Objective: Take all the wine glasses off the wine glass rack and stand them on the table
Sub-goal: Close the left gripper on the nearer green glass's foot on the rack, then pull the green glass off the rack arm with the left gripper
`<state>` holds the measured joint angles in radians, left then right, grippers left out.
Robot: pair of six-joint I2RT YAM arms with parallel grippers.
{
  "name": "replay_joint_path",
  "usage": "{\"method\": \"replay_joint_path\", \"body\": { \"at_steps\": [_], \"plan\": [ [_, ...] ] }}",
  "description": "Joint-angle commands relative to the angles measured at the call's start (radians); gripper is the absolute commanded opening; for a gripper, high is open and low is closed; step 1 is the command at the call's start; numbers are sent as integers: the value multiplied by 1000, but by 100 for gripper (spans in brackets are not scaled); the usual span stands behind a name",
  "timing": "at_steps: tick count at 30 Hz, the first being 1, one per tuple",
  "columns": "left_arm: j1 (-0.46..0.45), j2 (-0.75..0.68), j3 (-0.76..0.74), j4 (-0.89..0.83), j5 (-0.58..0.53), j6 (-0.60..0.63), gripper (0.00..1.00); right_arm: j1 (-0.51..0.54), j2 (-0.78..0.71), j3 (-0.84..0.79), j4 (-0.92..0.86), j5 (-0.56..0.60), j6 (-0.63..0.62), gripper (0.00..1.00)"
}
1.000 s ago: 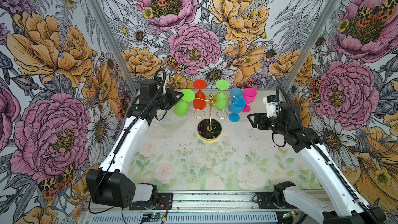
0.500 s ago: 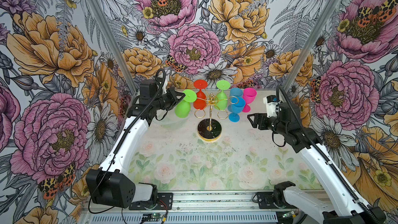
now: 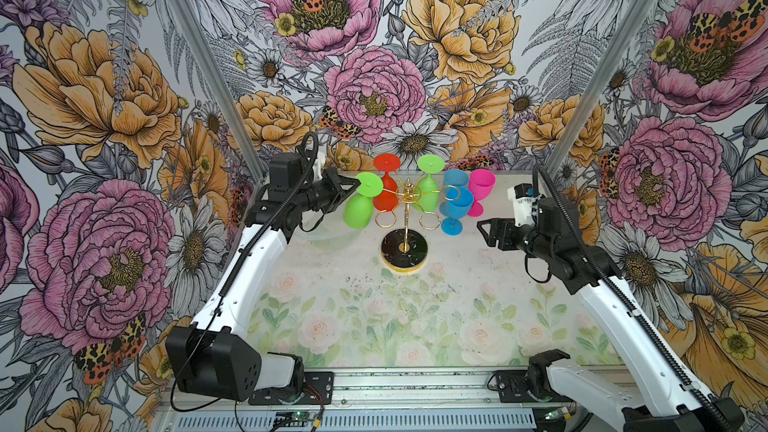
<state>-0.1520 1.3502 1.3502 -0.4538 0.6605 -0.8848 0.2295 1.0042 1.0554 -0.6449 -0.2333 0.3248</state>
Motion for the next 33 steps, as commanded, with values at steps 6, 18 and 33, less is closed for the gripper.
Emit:
{"method": "replay_joint_path", "body": {
  "at_steps": [6,18,33],
  "plan": [
    [-12,24,43,41,44,-9,0,1,-10,-8,22,6,3,81],
    [-34,74,84,43,64,-15,0,1,-18,-18,22,14,-3,81],
    [-56,138,128,55,84,-19,0,-1,-23,-24,20,23,-6,81]
  ]
}}
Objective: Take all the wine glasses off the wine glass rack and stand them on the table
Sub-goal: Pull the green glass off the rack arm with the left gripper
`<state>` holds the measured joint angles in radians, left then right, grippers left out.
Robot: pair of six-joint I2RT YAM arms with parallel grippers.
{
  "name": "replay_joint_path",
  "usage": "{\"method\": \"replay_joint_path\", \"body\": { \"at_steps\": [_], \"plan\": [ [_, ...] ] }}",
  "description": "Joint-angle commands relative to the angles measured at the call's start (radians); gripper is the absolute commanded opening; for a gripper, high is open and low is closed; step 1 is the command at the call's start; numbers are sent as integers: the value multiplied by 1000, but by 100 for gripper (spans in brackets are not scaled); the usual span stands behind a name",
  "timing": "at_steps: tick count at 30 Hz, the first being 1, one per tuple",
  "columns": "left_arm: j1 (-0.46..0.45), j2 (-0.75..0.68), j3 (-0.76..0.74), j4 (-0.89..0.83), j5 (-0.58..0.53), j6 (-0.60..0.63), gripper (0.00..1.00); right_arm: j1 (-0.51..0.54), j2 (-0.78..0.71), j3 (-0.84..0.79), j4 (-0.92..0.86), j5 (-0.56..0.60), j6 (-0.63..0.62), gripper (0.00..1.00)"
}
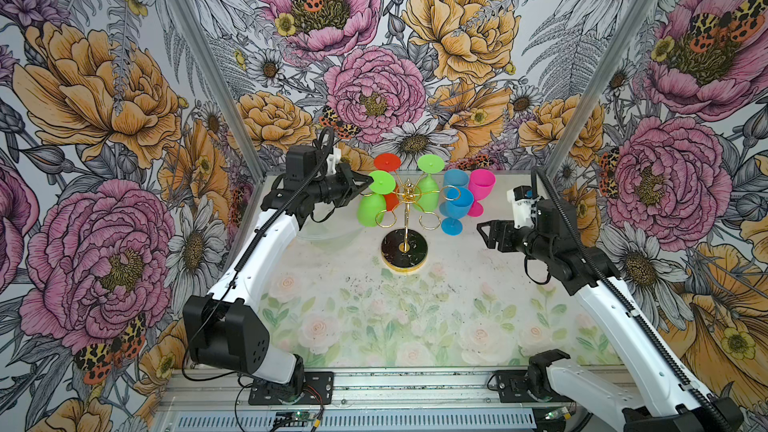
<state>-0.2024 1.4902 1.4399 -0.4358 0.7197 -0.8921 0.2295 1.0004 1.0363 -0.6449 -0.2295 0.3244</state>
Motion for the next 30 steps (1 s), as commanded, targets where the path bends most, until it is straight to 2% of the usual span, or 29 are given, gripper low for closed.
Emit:
{"method": "replay_joint_path", "body": {
  "at_steps": [1,15,24,30],
  "plan": [
    [-5,-1,39,42,22,-13,0,1,-19,-5,21,19,-5,81],
    [36,-2,9,100,-49,-65,0,1,-23,-10,21,21,-10,81],
    [96,-57,-54,170,-91,-121,0,0,-22,-12,21,15,-9,81],
    [127,-126,-99,148,-143,-107,0,1,-22,-12,21,8,-6,81]
  ]
}}
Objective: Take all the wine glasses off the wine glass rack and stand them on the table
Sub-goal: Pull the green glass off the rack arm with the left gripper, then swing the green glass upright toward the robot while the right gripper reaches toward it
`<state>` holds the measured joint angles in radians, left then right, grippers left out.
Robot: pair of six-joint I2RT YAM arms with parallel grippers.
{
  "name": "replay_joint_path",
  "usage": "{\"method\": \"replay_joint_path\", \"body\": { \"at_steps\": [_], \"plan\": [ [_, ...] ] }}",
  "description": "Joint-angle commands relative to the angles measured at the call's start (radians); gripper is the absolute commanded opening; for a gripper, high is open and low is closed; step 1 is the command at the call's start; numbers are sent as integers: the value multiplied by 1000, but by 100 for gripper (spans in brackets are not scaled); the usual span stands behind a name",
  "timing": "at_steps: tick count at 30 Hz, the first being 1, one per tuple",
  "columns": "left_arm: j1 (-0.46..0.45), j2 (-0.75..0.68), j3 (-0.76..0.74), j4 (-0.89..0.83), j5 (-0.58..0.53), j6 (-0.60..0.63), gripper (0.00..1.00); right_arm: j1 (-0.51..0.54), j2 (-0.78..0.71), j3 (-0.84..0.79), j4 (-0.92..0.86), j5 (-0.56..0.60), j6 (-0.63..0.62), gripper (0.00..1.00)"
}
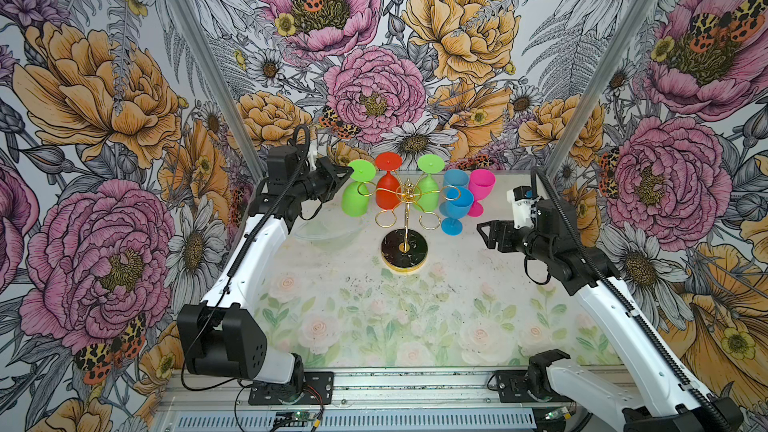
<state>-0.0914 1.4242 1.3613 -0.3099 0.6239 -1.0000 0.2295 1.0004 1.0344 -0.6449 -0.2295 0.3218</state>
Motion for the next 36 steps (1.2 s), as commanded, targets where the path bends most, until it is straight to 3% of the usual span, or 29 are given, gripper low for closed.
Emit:
{"method": "replay_joint_path", "body": {
  "at_steps": [1,10,20,25,30,36],
  "plan": [
    [23,-77,-30,8,-62,9,0,-1,-23,-8,21,7,-4,81],
    [61,-263,-105,-187,-210,169,0,0,-16,-1,20,-2,-6,81],
    [45,-449,-170,-427,-192,357,0,1,15,13,22,-9,-2,81],
    [25,-501,-170,-551,-120,427,0,0,26,19,20,2,5,81],
    [-83,-512,-150,-618,-87,485,0,1,42,19,19,15,21,81],
    [-320,-482,-129,-618,-151,526,0,0,55,20,19,9,46,81]
  ]
}}
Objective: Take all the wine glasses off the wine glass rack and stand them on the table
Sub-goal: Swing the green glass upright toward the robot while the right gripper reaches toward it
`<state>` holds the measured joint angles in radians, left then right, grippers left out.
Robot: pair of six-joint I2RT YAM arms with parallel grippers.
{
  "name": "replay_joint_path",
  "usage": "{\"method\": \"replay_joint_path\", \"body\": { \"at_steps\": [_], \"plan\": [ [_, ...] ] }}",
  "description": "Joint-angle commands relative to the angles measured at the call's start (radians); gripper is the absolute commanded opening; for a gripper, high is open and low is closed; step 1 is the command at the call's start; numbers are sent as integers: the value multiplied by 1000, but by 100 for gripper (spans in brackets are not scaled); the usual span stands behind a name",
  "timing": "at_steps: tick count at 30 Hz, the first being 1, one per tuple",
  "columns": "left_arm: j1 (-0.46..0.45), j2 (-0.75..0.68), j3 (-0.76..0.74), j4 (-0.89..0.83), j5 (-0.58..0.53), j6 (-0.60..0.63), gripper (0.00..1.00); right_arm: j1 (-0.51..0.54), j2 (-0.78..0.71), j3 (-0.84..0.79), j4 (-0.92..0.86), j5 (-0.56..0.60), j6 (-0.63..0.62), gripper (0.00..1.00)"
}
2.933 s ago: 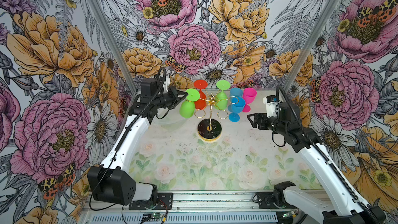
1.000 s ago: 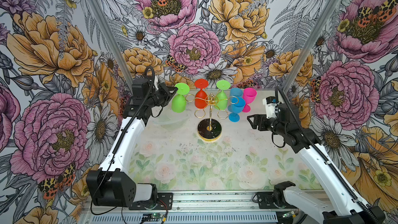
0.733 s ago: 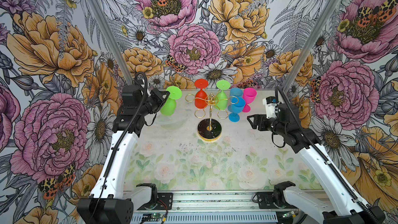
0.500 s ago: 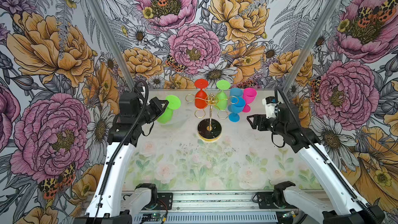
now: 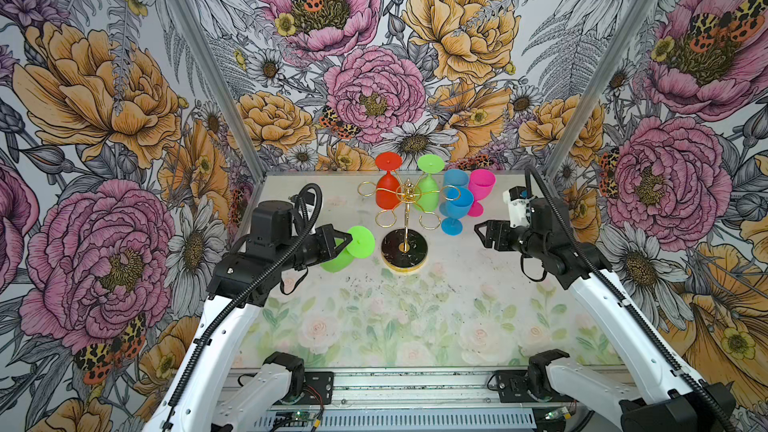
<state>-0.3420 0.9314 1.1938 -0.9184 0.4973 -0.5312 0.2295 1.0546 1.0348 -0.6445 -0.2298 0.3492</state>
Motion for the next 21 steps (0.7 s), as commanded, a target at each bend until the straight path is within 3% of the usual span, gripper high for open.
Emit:
{"method": "replay_joint_path", "body": {
  "at_steps": [1,11,21],
  "plan": [
    [-113,18,41,-10,-44,67,0,0,1,18,18,9,22,81],
    [-396,99,58,2,-158,124,0,2,-3,5,-34,35,39,81],
    [-656,130,-18,306,-315,204,0,13,80,112,-239,79,23,80]
  ]
}}
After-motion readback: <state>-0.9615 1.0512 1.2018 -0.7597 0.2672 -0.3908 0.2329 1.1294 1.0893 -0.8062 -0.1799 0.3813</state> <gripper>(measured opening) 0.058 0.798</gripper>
